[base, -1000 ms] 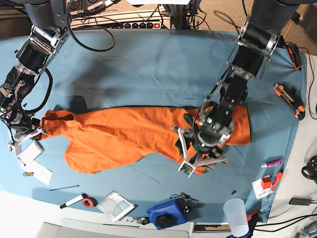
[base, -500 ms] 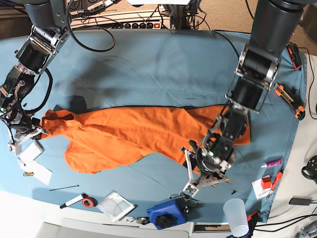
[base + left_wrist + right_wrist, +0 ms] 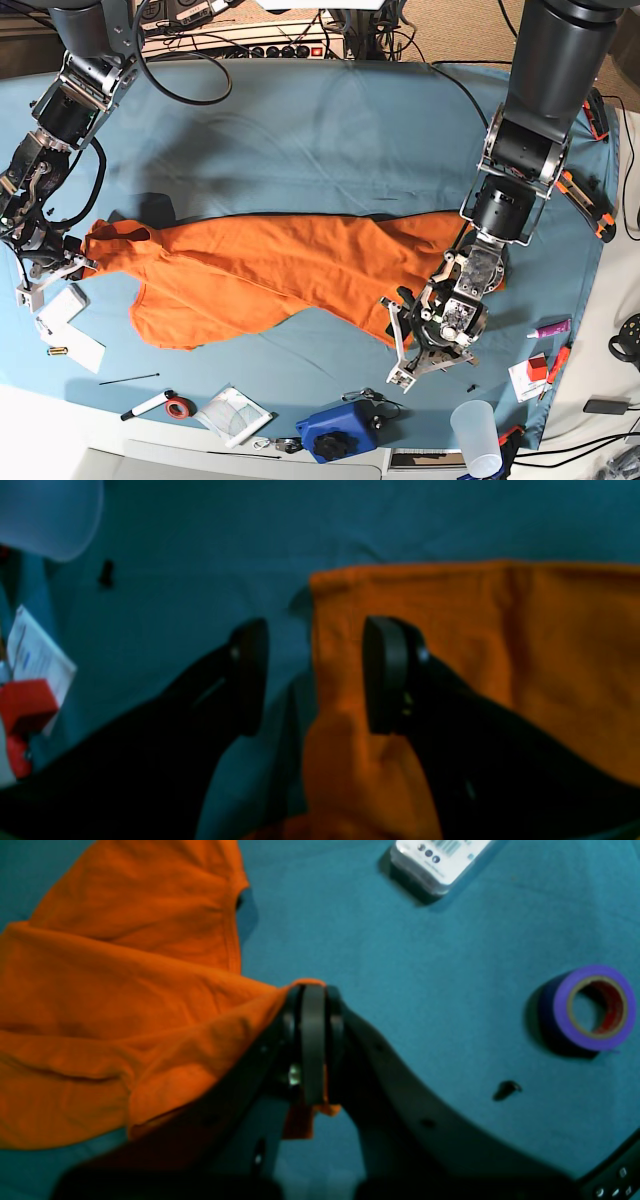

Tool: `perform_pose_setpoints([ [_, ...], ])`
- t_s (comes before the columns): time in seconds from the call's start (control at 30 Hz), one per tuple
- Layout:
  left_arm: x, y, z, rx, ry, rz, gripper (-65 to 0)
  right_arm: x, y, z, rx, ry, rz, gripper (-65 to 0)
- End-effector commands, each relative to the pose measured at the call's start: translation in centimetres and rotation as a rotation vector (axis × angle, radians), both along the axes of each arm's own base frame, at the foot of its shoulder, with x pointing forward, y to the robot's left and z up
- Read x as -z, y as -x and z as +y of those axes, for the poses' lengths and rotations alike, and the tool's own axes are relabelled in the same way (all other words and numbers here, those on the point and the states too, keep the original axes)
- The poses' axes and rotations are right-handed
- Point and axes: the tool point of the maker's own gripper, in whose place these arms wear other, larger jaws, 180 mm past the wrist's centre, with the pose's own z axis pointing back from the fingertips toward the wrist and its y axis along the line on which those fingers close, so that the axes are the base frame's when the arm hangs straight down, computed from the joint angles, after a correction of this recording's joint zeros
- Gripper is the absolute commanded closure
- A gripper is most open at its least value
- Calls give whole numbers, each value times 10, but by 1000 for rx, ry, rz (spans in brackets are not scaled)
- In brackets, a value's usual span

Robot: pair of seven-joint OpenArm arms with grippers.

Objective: Layout the t-shirt on the table in an organized manner, then fold the t-shirt properly
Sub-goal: 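Lower the left gripper and grasp the shirt hem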

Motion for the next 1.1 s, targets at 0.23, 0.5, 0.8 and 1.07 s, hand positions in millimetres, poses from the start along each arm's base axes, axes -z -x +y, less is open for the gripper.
perform_pose_setpoints([
  [0.23, 1, -2, -2, -16, 50, -6, -287, -20, -7, -7, -17, 33, -42, 0],
  [0.5, 40, 15, 15, -77, 37, 57, -287, -21, -7, -6, -30, 39, -43, 0],
  [0.8, 57, 36, -5, -23, 101, 162, 0, -21, -7, -6, -30, 39, -45, 0],
  [1.07, 40, 28, -4, 3, 41, 129, 0, -26, -12, -7, -27, 44, -82, 0],
])
